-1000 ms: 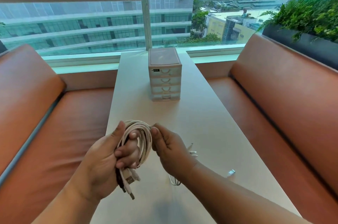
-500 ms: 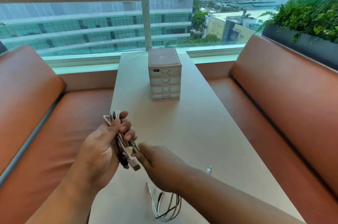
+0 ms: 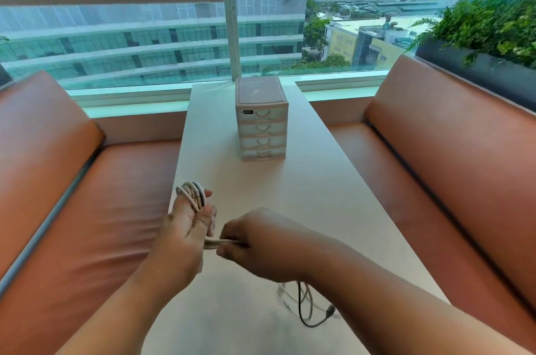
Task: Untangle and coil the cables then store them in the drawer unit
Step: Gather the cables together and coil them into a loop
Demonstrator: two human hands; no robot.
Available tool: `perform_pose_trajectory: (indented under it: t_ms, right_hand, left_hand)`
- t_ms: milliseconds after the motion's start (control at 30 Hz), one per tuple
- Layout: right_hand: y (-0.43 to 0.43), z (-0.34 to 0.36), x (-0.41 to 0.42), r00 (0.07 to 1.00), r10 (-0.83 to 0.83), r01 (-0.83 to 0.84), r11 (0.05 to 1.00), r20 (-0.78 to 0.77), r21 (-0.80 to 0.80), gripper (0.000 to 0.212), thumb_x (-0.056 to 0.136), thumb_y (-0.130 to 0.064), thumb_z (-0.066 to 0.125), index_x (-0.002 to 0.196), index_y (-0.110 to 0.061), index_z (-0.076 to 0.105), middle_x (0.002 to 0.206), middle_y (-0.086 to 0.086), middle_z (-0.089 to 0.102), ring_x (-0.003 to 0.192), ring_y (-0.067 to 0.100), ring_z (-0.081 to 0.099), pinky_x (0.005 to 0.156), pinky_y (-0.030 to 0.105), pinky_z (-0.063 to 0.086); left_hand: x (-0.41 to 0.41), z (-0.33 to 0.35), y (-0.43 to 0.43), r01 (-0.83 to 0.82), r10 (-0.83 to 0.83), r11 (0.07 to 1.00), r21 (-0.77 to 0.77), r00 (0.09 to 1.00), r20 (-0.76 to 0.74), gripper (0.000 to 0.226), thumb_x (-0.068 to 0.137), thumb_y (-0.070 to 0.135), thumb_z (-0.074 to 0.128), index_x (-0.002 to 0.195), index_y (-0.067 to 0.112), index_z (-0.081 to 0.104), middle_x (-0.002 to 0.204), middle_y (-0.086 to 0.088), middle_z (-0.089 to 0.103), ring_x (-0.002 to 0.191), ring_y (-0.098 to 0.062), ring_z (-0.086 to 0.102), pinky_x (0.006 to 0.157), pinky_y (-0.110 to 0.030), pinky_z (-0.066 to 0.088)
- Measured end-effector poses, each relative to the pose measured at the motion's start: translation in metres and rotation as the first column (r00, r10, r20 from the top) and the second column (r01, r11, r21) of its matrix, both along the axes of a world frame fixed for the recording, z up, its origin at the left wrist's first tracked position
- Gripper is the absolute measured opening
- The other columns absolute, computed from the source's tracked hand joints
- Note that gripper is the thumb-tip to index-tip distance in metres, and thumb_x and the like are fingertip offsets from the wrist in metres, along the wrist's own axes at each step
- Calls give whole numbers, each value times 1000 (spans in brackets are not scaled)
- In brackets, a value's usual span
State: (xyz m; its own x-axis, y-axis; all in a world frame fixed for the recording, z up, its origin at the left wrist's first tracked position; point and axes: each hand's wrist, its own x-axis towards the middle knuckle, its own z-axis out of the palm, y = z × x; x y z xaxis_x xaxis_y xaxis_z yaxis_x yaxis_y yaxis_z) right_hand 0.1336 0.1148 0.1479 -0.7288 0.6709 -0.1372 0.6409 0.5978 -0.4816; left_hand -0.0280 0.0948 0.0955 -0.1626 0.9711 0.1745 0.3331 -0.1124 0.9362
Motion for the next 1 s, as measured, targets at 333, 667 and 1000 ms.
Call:
perform_pose_trajectory:
  t_ms: [333,667,1000]
  right_hand:
    - [22,15,17,970,-95,58,985,-225,-163,20,91,-33,61,88,-15,69,73,-5,61,63,6,50,64,27,43]
    - [41,-6,31,834,-247,84,940,-493,-330,19,88,-33,67,75,-19,64,57,-12,49,51,3,38,55,22,33]
    - [28,-51,16,712,-362,135,911,-602,-389,37,102,-35,42,67,-37,54,59,-12,40,56,5,36,59,24,33]
  left_hand:
    - [21,29,-21,248,-262,961,-126,958,-112,38,97,40,25,84,14,50,60,9,44,55,-3,39,45,-11,37]
    - [21,30,-26,459,-412,862,-215,881,232,43,88,54,49,93,13,62,57,1,47,49,-14,43,44,-16,38]
    - [20,33,-27,325,-151,921,-212,804,576,52,72,59,68,74,8,57,46,4,25,36,-8,21,36,-17,29]
